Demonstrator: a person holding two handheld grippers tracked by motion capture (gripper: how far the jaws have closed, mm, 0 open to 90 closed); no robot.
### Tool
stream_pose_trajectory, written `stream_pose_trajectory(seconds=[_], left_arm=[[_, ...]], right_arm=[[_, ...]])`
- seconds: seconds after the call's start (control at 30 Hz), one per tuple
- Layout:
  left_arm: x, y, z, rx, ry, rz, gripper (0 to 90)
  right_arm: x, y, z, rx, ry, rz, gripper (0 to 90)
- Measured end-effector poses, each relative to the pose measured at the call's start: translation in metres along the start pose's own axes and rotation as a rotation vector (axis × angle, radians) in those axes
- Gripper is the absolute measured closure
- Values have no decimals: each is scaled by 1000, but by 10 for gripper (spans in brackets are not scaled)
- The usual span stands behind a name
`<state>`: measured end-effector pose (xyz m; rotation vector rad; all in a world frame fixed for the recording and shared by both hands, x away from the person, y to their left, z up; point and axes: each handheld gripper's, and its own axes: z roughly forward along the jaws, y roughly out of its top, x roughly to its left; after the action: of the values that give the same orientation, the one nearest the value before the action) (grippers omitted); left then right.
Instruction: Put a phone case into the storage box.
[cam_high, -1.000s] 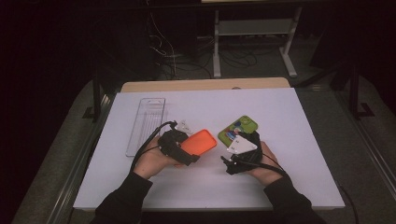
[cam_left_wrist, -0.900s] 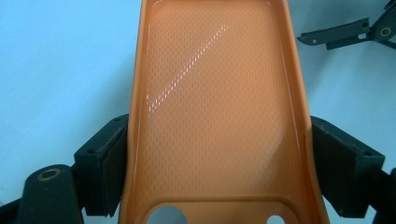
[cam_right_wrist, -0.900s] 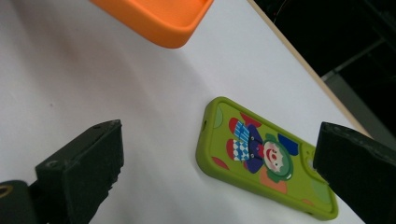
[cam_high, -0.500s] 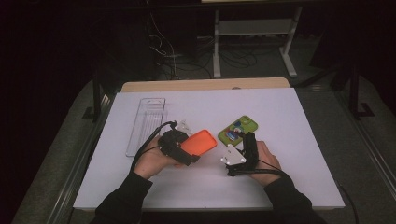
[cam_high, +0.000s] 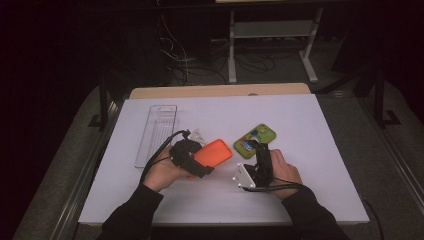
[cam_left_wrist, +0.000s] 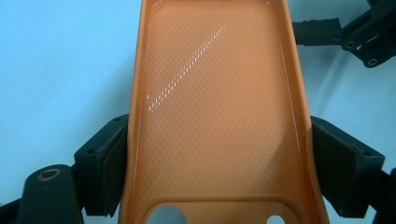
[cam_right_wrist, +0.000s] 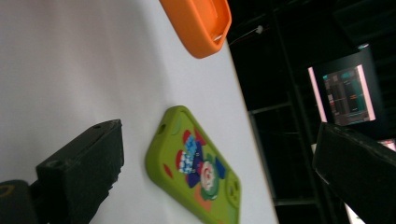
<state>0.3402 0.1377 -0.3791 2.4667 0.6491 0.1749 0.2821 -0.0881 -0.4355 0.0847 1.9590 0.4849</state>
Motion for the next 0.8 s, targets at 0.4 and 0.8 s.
stream_pose_trajectory(seconds=[0.4, 0.8], left_arm=[[-2, 0, 1, -2, -3, -25, 157], [-3, 0, 2, -1, -7, -18, 157]], right_arm=[[12, 12, 0, -15, -126, -210, 52], [24, 28, 3, -94, -173, -298, 265]])
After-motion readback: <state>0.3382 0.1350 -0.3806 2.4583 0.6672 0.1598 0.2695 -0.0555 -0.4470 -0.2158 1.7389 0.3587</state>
